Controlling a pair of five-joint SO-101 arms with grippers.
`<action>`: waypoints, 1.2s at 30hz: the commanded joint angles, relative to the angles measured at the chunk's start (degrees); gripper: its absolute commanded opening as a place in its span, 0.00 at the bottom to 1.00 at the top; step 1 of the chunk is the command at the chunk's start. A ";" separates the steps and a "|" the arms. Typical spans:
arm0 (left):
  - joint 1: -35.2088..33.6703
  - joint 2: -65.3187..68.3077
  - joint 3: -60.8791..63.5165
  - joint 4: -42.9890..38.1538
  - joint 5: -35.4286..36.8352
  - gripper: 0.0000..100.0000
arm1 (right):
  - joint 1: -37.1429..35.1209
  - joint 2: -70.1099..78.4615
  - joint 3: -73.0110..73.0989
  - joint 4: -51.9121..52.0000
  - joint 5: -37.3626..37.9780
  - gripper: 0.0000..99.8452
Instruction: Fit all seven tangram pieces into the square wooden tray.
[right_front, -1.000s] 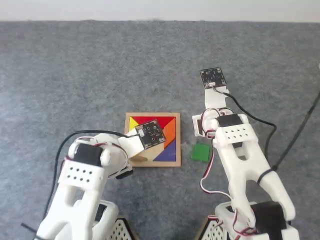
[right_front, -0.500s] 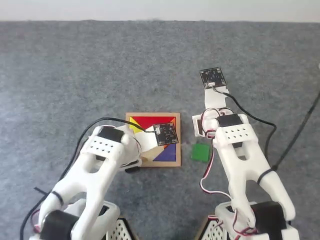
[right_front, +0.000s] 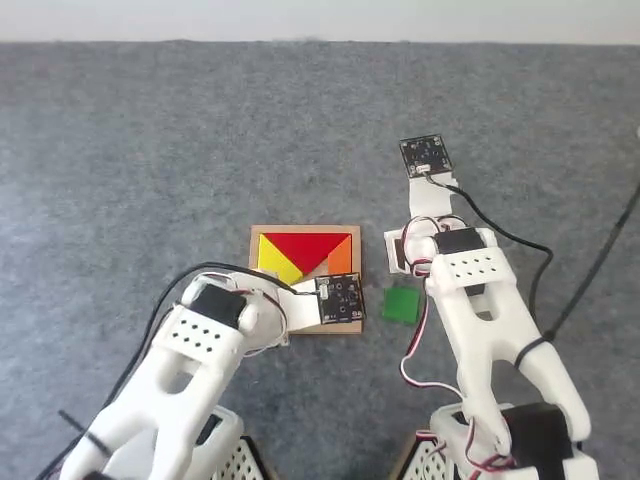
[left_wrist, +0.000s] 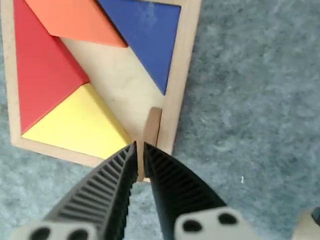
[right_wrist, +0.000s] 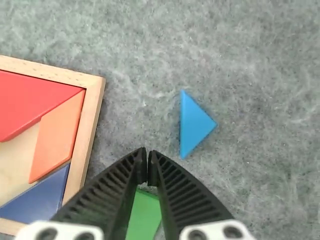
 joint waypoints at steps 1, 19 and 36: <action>-0.09 -2.20 -1.98 2.29 0.79 0.07 | 0.75 -3.38 -0.53 0.31 0.79 0.01; -50.11 -5.27 -4.79 -9.41 39.03 0.02 | -24.22 -10.86 -1.76 12.35 24.35 0.06; -54.15 8.35 -2.42 -18.29 40.79 0.02 | -41.98 2.51 -1.85 -2.86 28.84 0.17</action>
